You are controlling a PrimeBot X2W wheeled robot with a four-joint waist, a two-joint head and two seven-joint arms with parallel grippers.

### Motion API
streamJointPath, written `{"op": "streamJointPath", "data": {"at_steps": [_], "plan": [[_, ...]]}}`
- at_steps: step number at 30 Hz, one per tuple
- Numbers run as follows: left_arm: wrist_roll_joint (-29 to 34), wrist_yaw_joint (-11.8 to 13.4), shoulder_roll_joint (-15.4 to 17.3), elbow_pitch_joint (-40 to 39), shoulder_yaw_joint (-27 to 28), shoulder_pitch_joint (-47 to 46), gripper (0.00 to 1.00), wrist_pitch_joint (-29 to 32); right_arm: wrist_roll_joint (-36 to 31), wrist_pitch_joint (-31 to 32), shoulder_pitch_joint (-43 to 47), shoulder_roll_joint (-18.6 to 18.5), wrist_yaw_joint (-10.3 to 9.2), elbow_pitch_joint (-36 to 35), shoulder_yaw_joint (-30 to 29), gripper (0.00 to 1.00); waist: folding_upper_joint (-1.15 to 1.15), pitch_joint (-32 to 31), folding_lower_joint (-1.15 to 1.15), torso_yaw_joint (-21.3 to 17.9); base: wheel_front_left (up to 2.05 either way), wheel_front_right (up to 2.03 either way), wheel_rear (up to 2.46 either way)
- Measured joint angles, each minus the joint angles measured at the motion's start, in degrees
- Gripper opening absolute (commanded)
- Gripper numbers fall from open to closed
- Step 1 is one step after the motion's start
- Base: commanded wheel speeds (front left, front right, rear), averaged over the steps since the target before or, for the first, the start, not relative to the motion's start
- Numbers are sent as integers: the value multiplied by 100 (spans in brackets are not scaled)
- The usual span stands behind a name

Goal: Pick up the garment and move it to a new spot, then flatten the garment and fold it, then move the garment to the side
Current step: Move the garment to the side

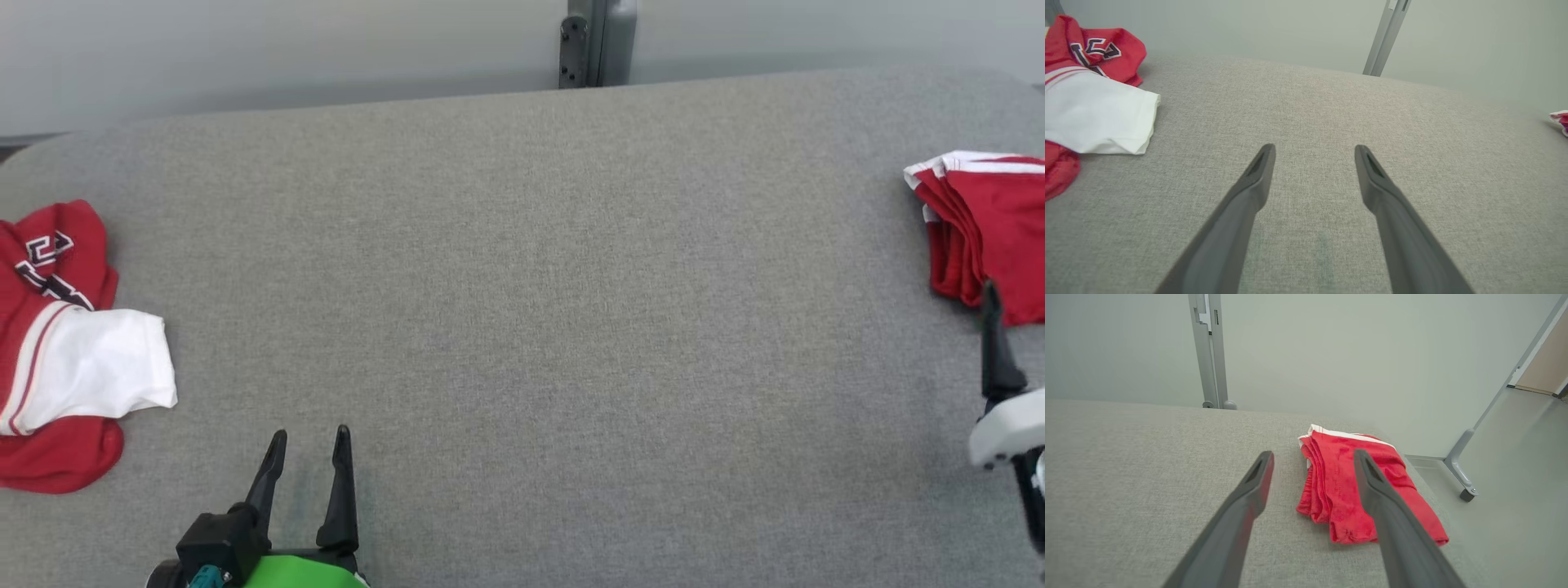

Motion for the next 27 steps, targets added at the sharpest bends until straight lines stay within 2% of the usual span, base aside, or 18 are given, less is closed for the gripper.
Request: {"op": "streamJointPath", "data": {"at_steps": [8, 14, 18, 27], "plan": [[152, -113, 0, 261, 199, 154, 100, 0, -425, -54, 1084, 880, 1, -804, 29, 100, 0, -693, 0, 192, 0, 0, 0], [155, -121, -1, 331, 410, 170, 100, 0, -597, -54, 1543, 1327, 1, -948, 162, 100, 0, -980, 0, 282, 0, 0, 0], [111, -98, 0, 343, 543, 288, 100, 0, -654, -54, 1645, 1511, 1, -953, 240, 100, 0, -1083, 0, 308, 0, 0, 0], [111, -110, 0, 383, 488, 333, 100, 0, -672, -54, 1741, 1592, 1, -979, 167, 100, 0, -1145, 0, 330, 0, 0, 0]]}}
